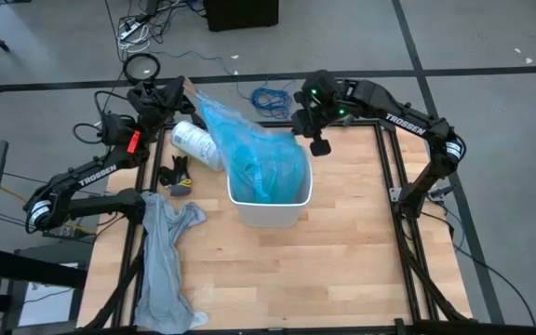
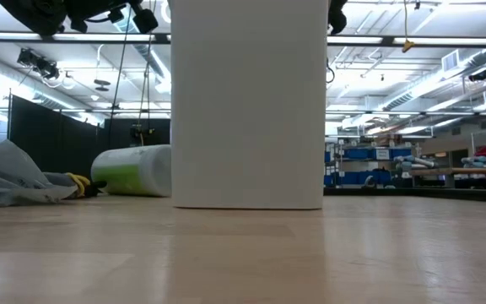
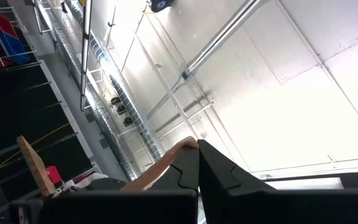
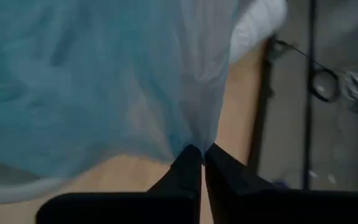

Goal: Place trash/remove bag and relplace
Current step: Remove the blue trash bag from the trash bin

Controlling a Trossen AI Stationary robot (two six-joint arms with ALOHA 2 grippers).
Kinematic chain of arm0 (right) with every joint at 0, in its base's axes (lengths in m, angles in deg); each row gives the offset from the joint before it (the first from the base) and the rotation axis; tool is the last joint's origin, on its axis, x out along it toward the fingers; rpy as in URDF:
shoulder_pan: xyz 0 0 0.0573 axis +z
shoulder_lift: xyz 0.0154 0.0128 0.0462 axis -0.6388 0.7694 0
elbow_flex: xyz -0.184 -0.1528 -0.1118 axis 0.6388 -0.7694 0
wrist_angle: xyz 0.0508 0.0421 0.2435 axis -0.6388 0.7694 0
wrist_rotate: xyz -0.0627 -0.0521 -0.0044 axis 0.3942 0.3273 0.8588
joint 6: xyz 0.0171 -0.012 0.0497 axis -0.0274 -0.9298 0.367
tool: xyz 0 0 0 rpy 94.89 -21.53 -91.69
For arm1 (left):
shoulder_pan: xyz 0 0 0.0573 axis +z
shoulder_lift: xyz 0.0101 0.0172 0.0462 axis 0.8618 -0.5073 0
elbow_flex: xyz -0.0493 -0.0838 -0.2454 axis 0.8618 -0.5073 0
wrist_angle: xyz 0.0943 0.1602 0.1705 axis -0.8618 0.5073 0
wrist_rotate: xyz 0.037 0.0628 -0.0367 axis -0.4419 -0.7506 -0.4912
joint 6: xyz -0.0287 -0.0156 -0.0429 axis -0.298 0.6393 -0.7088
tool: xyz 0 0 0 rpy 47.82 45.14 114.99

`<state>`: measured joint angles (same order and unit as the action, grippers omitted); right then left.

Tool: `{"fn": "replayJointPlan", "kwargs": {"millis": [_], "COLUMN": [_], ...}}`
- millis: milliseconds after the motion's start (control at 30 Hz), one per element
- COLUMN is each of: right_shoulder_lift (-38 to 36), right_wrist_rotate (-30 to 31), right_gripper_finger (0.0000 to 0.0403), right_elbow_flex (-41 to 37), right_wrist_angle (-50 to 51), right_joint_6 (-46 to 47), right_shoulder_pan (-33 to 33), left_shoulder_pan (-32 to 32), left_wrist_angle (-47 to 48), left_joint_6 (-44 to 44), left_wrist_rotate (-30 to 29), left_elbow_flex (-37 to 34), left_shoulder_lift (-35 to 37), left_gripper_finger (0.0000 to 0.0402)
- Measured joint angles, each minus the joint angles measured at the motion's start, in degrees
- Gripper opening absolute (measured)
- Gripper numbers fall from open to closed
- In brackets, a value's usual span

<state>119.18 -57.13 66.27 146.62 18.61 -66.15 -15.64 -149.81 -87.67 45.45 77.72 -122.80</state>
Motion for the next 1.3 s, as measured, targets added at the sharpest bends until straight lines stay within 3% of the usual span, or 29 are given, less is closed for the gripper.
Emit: {"fn": "replayJointPlan", "kwargs": {"millis": [300, 767, 867, 1133, 1300], "right_shoulder_lift": [-0.12, -0.17, -0.42, -4.94, -5.22], "right_wrist_rotate": [9.80, 26.15, 30.63, 40.92, 48.82], "right_gripper_finger": [0.0000, 0.0000, 0.0000, 0.0000, 0.0000], "right_elbow_flex": [6.23, 29.59, 32.84, 31.67, 31.56], "right_wrist_angle": [0.11, -0.39, -3.38, -16.12, -29.72], "right_joint_6": [0.15, 0.25, 0.23, -1.60, -10.34], "right_shoulder_pan": [1.36, 7.05, 10.13, 23.72, 33.51], "left_shoulder_pan": [0.00, 0.00, 0.01, 0.01, 0.02], "left_wrist_angle": [0.00, 0.00, -0.01, 0.17, -0.37], "left_joint_6": [0.00, 0.00, 0.01, 0.02, -0.83], "left_wrist_rotate": [0.02, 0.79, 0.85, 3.85, 1.53], "left_elbow_flex": [0.00, 0.00, 0.00, -0.02, 0.07], "left_shoulder_lift": [0.00, 0.00, 0.00, 0.00, -0.02], "left_gripper_finger": [0.0006, 0.0006, 0.0006, 0.0006, 0.0006]}}
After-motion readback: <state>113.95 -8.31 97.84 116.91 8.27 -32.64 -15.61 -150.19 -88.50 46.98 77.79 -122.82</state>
